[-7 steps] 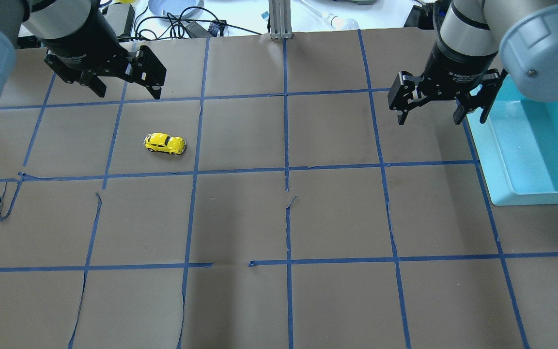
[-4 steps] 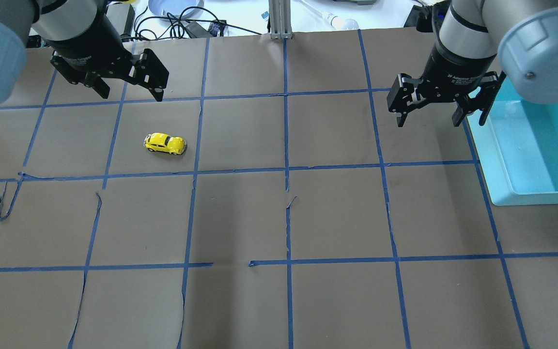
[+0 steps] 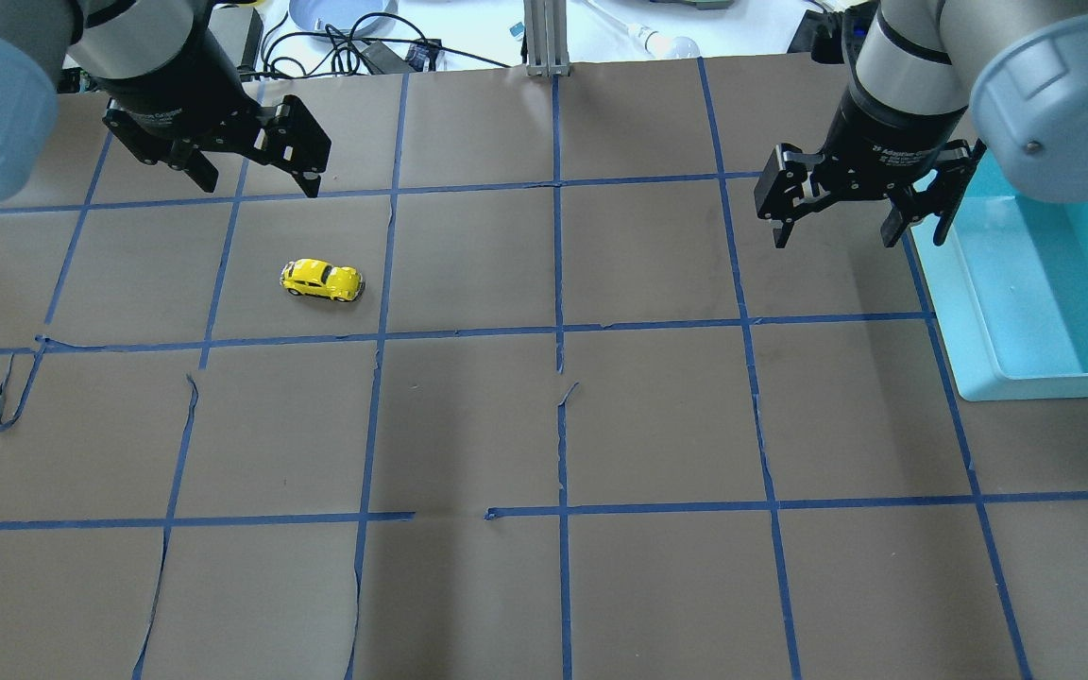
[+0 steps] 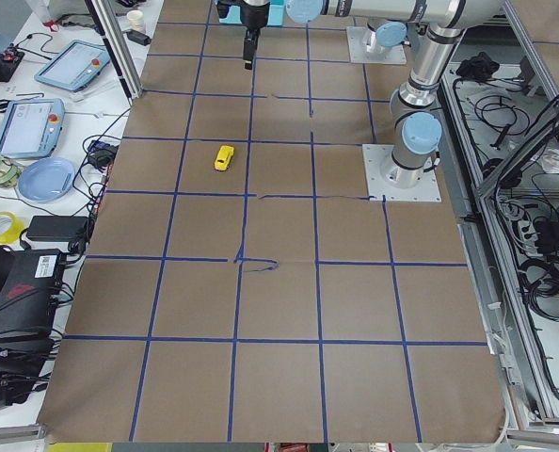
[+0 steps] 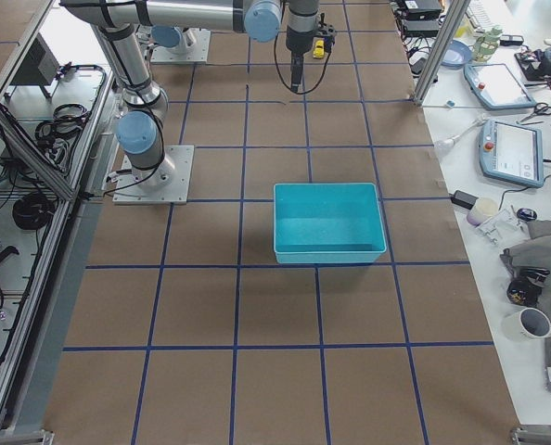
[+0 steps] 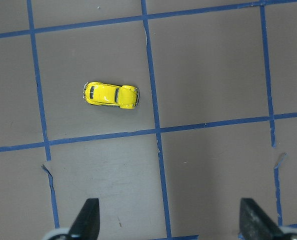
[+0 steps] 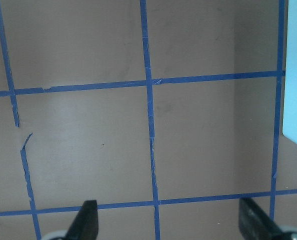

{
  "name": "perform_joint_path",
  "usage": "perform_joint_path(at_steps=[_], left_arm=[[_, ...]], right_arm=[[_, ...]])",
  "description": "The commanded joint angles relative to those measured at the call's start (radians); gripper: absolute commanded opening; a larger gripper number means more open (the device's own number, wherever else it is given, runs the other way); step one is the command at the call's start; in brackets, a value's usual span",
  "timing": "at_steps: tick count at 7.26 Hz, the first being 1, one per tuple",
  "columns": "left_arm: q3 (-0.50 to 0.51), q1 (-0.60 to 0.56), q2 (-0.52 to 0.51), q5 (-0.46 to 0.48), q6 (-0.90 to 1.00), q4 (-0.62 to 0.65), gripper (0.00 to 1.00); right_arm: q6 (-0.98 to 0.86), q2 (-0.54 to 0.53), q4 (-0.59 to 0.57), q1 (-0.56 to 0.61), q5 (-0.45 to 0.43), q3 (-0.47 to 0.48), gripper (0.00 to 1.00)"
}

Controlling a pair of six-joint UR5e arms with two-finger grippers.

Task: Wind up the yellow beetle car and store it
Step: 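Lower the left gripper onto the yellow beetle car and close it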

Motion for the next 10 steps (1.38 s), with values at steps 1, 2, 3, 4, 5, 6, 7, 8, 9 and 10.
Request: perform_joint_path(at_steps=[1, 2, 3, 4, 5, 6, 7, 8, 9, 10], left_arm=[[-0.001, 0.001, -0.008, -0.003, 0.023, 0.0, 0.94], [0.001, 0.0, -0.008, -0.003, 0.023, 0.0, 0.94], [0.001, 0.0, -0.008, -0.003, 0.023, 0.0, 0.94], [0.001, 0.0, -0.011, -0.001, 0.028, 0.002, 0.94], [-0.002, 0.003, -0.02, -0.001, 0.066, 0.029, 0.94], [-0.02, 0.014, -0.048, 0.002, 0.309, 0.079, 0.93], [-0.074, 0.017, -0.049, 0.002, 0.462, 0.097, 0.93], [-0.13, 0.035, -0.065, 0.002, 0.664, 0.141, 0.93], [-0.189, 0.058, -0.091, -0.003, 0.779, 0.219, 0.93], [-0.245, 0.066, -0.121, 0.0, 0.986, 0.294, 0.92]], right_arm=[[0.001, 0.0, 0.0, 0.0, -0.002, 0.0, 1.0], [0.0, 0.0, 0.0, 0.0, -0.004, 0.0, 1.0], [0.0, 0.001, 0.0, 0.0, -0.007, 0.0, 1.0], [0.001, 0.0, 0.0, 0.0, -0.007, 0.0, 1.0], [0.0, 0.0, 0.0, 0.0, -0.008, 0.0, 1.0], [0.0, 0.0, 0.0, 0.0, -0.01, 0.0, 1.0], [0.0, 0.0, 0.0, 0.0, -0.01, 0.002, 1.0], [0.0, 0.0, 0.0, 0.0, -0.01, 0.003, 1.0], [0.001, 0.0, 0.0, 0.0, -0.01, 0.003, 1.0], [0.002, 0.0, 0.0, 0.0, -0.01, 0.003, 1.0]])
